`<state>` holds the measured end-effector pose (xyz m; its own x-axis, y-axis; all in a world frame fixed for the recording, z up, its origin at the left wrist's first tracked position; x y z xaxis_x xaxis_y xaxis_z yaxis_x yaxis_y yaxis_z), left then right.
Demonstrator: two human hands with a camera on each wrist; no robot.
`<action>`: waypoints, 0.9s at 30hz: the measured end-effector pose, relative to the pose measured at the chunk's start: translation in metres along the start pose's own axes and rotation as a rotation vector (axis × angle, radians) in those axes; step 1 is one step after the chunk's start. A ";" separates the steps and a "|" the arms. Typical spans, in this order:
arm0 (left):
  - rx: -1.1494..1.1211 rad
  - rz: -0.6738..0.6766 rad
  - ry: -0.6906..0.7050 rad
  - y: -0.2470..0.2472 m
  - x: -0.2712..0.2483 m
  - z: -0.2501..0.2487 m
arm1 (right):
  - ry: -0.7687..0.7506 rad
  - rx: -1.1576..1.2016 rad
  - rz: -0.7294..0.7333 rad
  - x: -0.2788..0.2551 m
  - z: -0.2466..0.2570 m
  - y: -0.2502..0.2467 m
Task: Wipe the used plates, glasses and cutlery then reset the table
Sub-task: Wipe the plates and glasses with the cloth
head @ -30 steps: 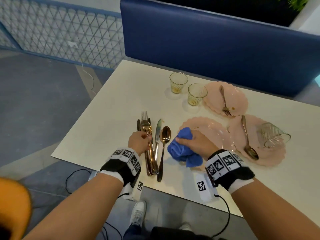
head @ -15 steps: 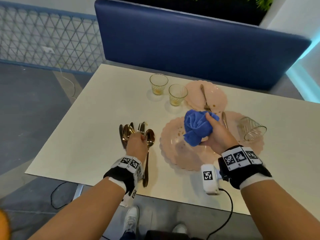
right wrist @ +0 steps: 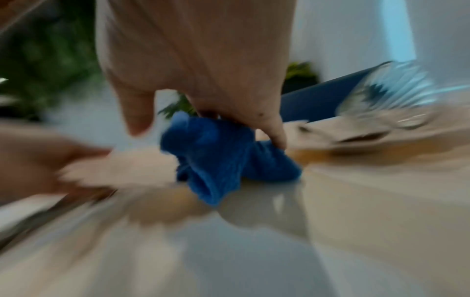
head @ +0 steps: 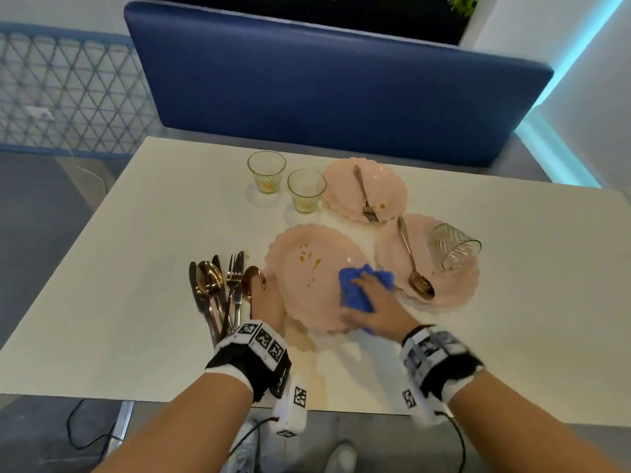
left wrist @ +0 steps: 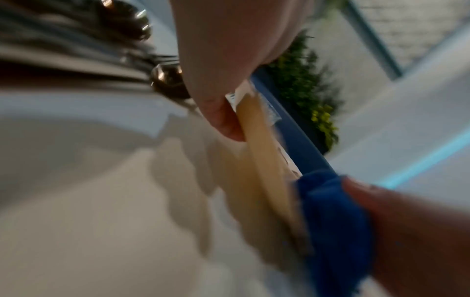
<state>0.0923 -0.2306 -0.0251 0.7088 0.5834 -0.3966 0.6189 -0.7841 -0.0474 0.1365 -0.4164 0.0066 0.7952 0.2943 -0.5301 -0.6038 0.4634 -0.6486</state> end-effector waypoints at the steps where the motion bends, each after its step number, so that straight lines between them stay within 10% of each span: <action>1: 0.001 -0.028 0.018 -0.002 0.000 0.002 | -0.003 -0.165 0.032 -0.001 -0.003 0.018; 10: -0.280 0.115 0.045 -0.006 0.005 -0.019 | -0.556 -0.330 -0.132 0.022 0.068 0.048; 20: -0.131 -0.019 0.128 -0.031 -0.011 -0.055 | -0.314 -0.396 -0.331 0.030 0.041 -0.002; 27: -0.007 -0.062 0.165 -0.022 -0.023 -0.056 | -0.561 -0.132 -0.182 -0.014 0.067 0.062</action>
<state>0.0813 -0.2153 0.0362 0.7145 0.6581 -0.2375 0.6653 -0.7441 -0.0606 0.0918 -0.3353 0.0103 0.7720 0.6330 -0.0583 -0.4285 0.4506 -0.7831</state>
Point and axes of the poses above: each hand's wrist, its own x-axis towards the middle knuckle, its own y-axis out of the palm, z = x × y, the point moved 2 cm from there along x, towards the middle knuckle, and after that the axes turned 10 degrees about y, right-handed, at the moved point
